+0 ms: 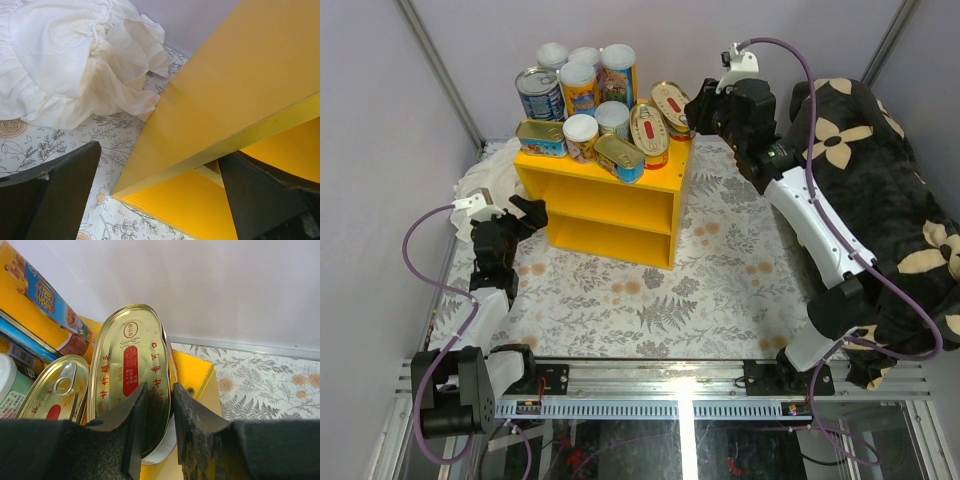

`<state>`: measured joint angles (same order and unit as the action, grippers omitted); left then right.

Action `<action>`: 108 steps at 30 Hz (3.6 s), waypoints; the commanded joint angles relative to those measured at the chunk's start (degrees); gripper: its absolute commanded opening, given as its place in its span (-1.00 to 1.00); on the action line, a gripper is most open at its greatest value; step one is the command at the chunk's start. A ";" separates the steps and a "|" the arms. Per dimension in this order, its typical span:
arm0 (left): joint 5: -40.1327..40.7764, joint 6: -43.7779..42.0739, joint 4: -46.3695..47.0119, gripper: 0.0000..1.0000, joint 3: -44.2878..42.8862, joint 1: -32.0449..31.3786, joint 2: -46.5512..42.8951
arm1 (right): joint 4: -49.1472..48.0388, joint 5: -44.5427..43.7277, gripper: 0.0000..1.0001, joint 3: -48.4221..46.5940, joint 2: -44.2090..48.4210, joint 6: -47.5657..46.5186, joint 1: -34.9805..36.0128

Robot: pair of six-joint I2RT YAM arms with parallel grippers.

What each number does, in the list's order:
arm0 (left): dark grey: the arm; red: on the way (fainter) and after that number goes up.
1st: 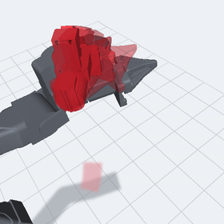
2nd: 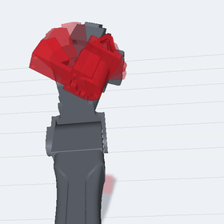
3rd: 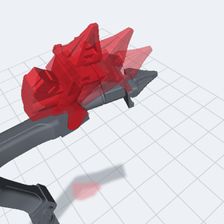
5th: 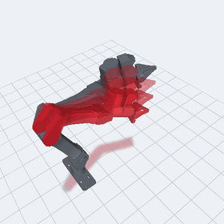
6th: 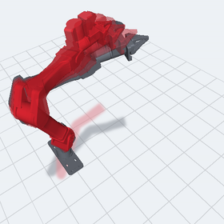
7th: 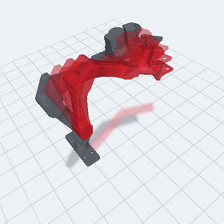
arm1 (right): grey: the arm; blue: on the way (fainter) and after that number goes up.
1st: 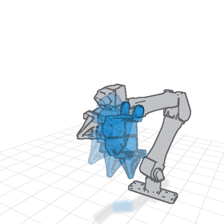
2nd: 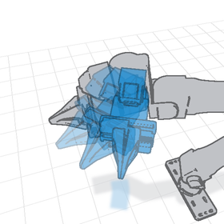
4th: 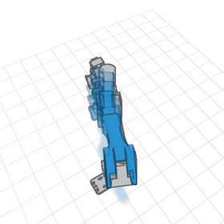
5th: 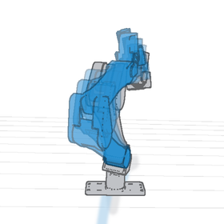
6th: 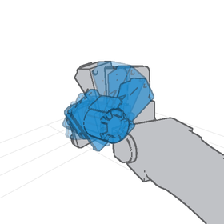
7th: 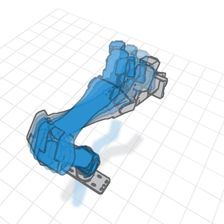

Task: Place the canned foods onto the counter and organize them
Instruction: Place the canned food on the counter, then adjust the counter at the center of the board.

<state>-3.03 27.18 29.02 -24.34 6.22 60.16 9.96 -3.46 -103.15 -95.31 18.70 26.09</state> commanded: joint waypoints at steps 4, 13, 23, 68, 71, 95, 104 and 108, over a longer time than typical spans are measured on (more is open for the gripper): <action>-0.27 -1.43 -1.58 0.99 -1.15 0.47 0.07 | 0.39 0.24 -0.38 3.13 3.47 0.41 -0.10; -0.40 -1.34 -1.51 0.99 -1.11 0.50 0.03 | -0.19 3.44 -0.44 5.38 4.79 2.80 -0.10; -0.33 -1.34 -1.51 0.99 -1.09 0.44 -0.08 | -0.75 7.98 -0.32 6.46 5.63 4.76 0.00; -14.87 -13.75 14.00 1.00 -1.59 0.42 1.09 | -32.22 3.01 0.99 68.53 57.81 -1.42 0.13; -17.53 -13.67 16.39 0.92 -2.82 0.45 3.30 | -32.09 5.38 0.99 72.43 59.81 -4.21 1.25; -15.93 -13.62 21.53 -0.12 -4.68 -2.70 8.36 | -47.13 -12.30 -0.04 65.76 32.30 -13.04 19.79; -9.80 -17.43 19.47 -0.20 -4.98 -10.55 10.30 | -45.27 -18.32 -0.25 63.95 30.48 -16.10 19.60; -8.09 -17.81 19.41 -0.20 -4.78 -13.07 10.97 | -43.45 -16.57 -0.26 63.07 29.83 -14.50 16.81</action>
<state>-7.75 9.61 45.91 -28.56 -1.89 69.58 -31.03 -15.90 -36.23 -64.88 4.47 46.15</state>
